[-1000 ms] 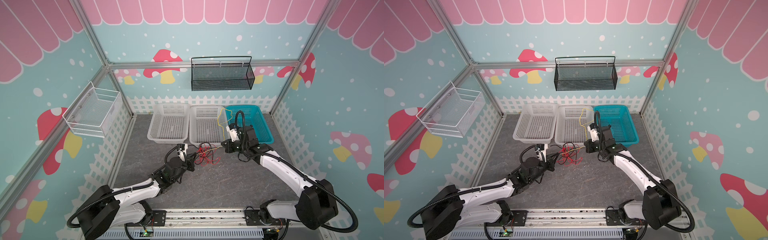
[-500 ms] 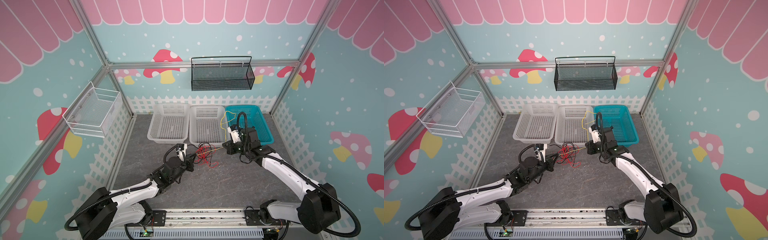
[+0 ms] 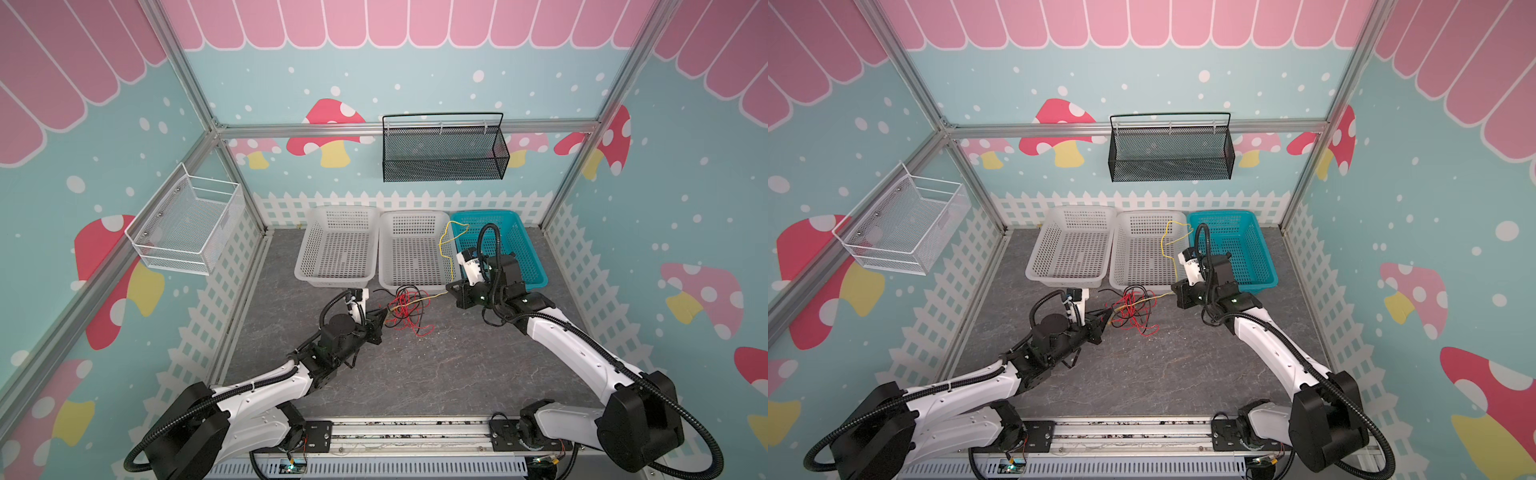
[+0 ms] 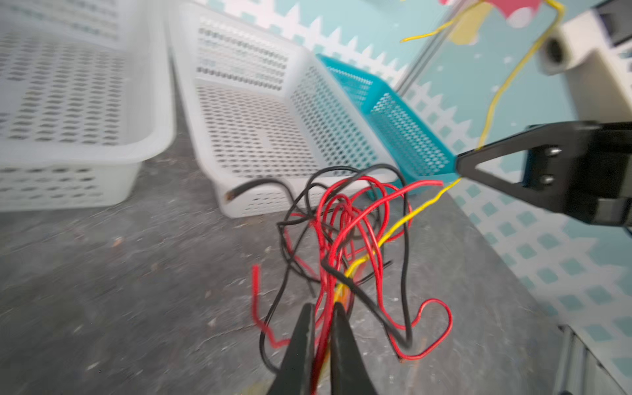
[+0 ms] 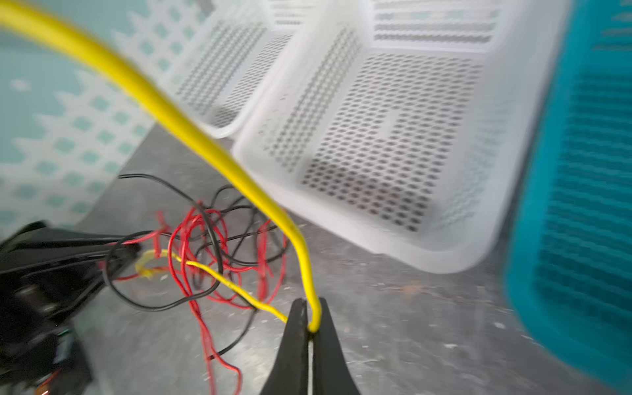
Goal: Untangle and sort cables by color
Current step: Untie the cable.
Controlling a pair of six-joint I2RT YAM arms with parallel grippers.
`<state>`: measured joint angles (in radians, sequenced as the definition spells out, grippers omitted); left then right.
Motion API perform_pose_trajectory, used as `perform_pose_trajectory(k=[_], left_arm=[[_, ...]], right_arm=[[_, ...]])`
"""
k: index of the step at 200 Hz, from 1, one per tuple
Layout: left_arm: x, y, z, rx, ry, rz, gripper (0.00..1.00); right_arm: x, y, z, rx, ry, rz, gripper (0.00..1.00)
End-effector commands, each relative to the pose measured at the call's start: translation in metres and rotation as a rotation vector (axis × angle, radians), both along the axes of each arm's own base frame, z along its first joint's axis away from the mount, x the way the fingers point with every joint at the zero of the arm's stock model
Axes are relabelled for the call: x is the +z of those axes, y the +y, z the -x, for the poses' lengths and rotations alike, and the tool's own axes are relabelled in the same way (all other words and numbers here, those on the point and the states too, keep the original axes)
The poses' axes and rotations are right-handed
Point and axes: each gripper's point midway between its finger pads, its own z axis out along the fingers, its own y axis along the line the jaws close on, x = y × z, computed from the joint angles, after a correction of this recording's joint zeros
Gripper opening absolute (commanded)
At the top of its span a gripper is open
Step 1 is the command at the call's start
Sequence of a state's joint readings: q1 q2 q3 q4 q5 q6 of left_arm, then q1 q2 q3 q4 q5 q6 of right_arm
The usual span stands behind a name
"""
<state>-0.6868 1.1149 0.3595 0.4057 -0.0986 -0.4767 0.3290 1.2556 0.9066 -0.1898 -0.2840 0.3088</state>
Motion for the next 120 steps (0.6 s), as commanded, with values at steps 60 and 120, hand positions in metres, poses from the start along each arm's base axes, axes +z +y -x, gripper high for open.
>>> perform_pose_trajectory(k=[60, 120], left_arm=[[-0.046, 0.042, 0.005, 0.116, 0.102, -0.180, 0.29], [-0.024, 0.011, -0.003, 0.044, 0.041, -0.140, 0.48]], right_arm=[[0.010, -0.020, -0.024, -0.111, -0.127, 0.114, 0.00], [0.018, 0.002, -0.019, -0.031, -0.143, 0.104, 0.00]])
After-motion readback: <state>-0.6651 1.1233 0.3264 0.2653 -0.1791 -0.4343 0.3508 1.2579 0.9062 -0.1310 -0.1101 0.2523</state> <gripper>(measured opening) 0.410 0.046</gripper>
